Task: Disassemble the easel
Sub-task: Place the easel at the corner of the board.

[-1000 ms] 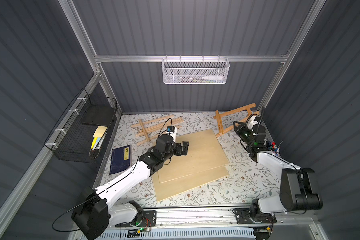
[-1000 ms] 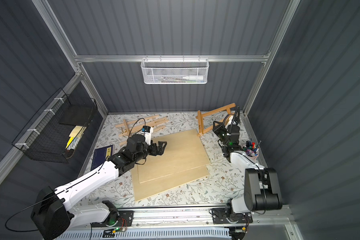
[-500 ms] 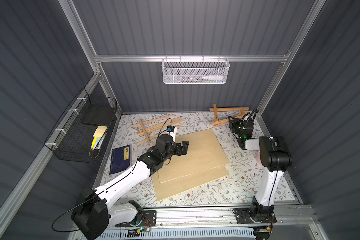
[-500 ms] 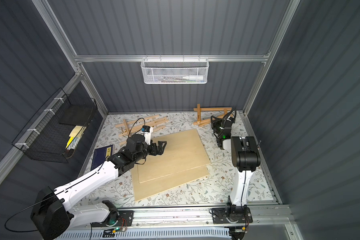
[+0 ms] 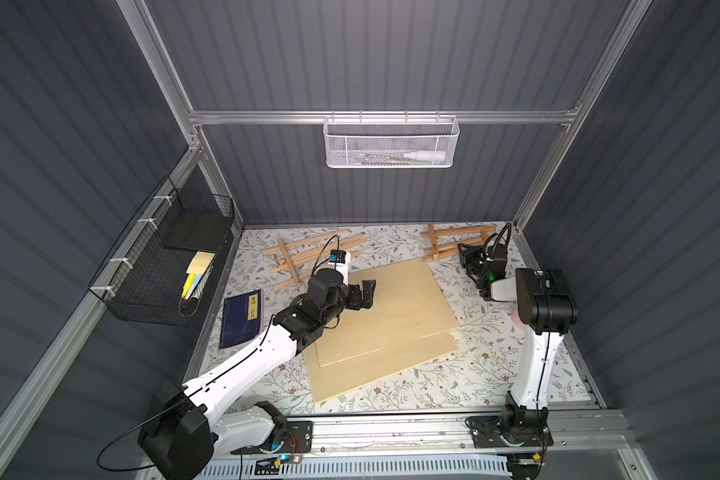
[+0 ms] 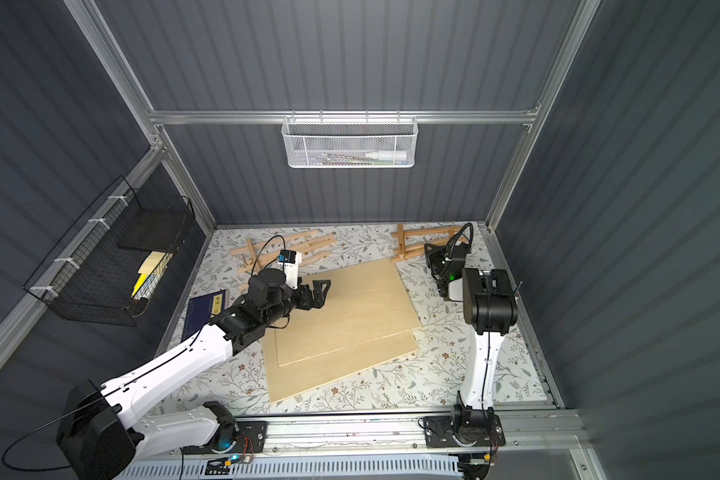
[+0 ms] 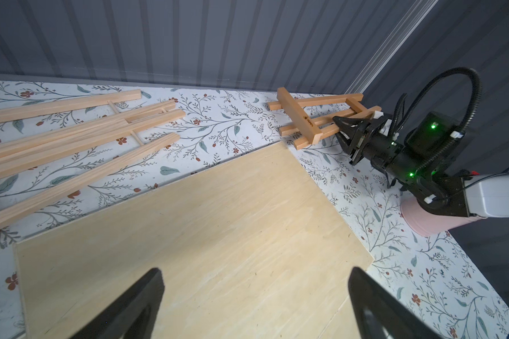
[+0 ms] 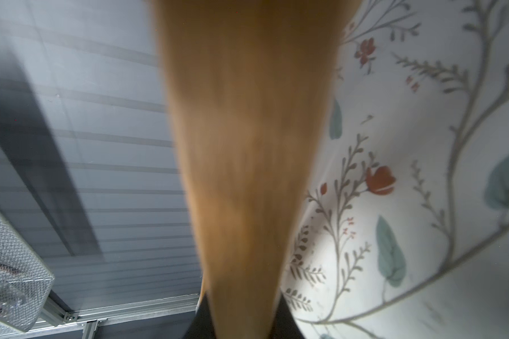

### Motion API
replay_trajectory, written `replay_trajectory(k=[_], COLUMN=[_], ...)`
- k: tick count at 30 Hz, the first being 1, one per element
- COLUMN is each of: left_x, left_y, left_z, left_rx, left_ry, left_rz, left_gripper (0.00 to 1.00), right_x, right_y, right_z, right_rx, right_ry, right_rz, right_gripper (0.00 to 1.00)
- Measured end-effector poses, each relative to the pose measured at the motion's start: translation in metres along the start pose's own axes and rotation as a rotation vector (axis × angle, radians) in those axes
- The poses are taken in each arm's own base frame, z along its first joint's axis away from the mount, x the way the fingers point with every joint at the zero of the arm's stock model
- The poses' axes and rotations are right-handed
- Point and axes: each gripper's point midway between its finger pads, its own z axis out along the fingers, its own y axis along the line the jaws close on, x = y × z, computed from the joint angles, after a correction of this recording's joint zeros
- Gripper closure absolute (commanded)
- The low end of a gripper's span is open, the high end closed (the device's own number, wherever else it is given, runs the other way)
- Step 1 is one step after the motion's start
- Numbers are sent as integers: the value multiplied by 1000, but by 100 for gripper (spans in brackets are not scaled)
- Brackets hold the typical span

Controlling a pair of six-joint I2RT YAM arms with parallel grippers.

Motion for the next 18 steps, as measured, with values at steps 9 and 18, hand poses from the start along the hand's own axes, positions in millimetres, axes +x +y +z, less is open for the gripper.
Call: replay_trajectory(k=[9, 18], left_x=[-2, -3], left_y=[5, 9], left_z=[0, 0], left_rx=[-29, -50], left_ry=[-11, -20], left_rz=[0, 0], left_gripper=[1, 1], right_x=[-18, -24], right_y=[-8, -13], right_z=[3, 3], right_rx=[12, 23], right_ry=[0, 7], right_rz=[-36, -52], right_gripper=[94, 87])
